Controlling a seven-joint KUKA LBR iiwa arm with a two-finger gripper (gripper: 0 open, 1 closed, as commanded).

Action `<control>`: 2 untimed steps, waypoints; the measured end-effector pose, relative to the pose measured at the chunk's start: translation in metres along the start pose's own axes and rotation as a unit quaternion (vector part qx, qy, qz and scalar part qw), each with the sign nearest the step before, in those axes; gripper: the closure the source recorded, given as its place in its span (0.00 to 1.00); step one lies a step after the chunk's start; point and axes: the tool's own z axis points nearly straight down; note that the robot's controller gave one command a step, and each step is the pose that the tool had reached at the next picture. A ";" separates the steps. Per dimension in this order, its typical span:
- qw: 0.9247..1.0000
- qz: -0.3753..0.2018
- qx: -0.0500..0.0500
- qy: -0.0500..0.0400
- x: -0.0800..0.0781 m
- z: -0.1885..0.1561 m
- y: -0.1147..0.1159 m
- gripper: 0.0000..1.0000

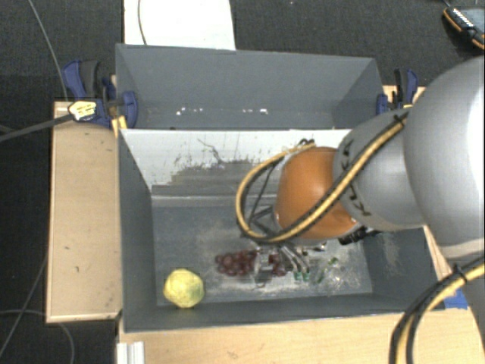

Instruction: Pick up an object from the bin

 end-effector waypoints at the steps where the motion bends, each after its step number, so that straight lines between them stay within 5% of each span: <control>1: 1.000 0.001 0.000 0.000 0.000 0.000 0.000 0.00; 2: 1.000 0.001 0.000 0.000 0.000 0.000 0.000 0.00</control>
Offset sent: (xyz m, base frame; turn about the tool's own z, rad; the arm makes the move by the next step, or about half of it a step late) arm 0.0000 0.0000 0.0000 0.0000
